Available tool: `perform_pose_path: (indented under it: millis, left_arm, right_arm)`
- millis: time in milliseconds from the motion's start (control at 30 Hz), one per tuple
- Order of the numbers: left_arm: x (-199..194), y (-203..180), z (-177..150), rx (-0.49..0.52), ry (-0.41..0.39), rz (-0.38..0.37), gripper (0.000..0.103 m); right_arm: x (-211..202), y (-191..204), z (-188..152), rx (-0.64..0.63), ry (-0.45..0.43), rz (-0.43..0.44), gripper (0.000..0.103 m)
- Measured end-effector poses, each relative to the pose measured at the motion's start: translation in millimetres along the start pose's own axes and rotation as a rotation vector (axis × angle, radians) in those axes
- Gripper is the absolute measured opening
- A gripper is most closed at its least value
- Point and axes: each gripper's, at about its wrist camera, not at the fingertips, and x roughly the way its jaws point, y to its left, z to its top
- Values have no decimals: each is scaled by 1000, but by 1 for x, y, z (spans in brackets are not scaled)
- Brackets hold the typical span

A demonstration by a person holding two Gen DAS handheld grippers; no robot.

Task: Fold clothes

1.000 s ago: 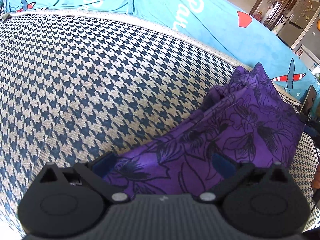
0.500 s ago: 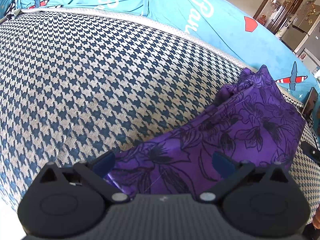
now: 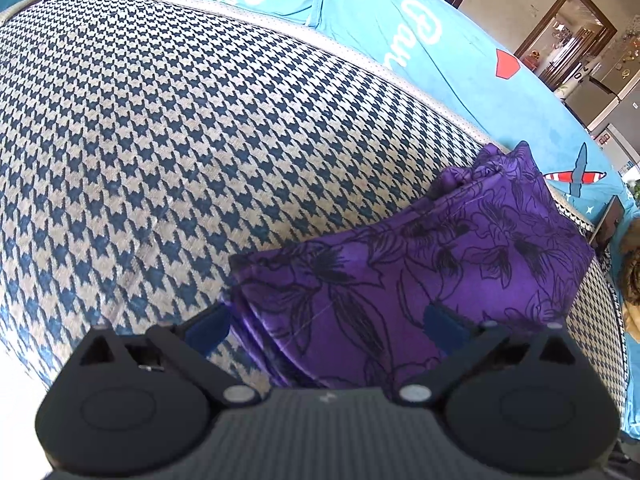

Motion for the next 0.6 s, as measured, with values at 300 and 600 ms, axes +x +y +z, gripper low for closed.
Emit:
perform_pose_path:
  millis: [300, 600]
  left_arm:
    - [4, -17, -26, 35, 37, -24, 103]
    - [8, -14, -43, -31, 75, -79, 103]
  right_arm:
    - [13, -5, -28, 162, 99, 107, 36]
    - [32, -17, -39, 347, 117, 183, 37]
